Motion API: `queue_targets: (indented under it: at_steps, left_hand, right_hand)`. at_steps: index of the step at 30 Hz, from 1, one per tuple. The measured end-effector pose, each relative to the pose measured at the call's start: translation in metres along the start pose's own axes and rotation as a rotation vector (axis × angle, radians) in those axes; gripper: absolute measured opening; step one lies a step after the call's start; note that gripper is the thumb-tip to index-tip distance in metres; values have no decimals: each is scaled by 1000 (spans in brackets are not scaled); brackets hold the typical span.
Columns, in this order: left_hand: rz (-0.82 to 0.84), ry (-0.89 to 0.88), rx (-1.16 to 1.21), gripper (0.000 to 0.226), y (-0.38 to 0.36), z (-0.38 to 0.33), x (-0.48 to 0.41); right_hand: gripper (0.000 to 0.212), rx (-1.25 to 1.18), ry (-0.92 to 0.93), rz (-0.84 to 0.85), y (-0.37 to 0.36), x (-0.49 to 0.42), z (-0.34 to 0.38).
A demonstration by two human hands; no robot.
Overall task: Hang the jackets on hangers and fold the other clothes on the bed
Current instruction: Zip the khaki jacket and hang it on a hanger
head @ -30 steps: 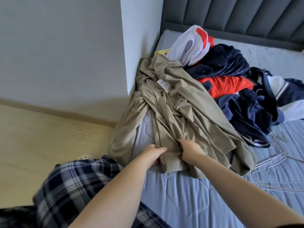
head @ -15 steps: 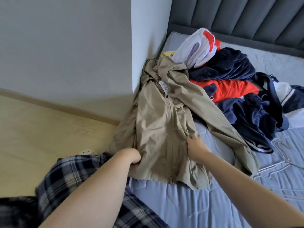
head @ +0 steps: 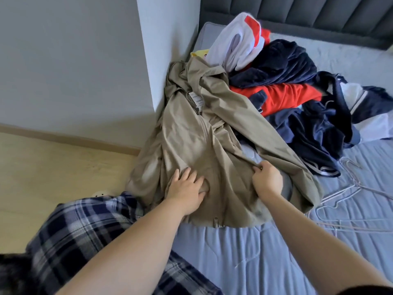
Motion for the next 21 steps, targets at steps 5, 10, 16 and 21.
queue_targets:
  at_steps: [5, 10, 16, 21]
  left_hand:
    - [-14, 33, -76, 60, -6, -7, -4]
    - [-132, -81, 52, 59, 2, -46, -16]
    - [-11, -235, 220, 58, 1, -122, -24]
    - [242, -185, 240, 58, -12, -139, -28]
  right_hand:
    - [17, 129, 17, 300, -20, -1, -43]
    - [21, 58, 112, 174, -6, -2, -45]
    - [29, -142, -238, -447, 72, -29, -100]
    - [39, -115, -709, -419, 73, -27, -172]
Point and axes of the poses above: each hand's wrist, its own x-axis away from the middle knuckle, its own y-axis out of the back of the hand, z = x × y, the point moved 8 cm from there along -x, towards the middle knuckle, and after that the axes turned 14 degrees about -z, right-handed, at the moved point
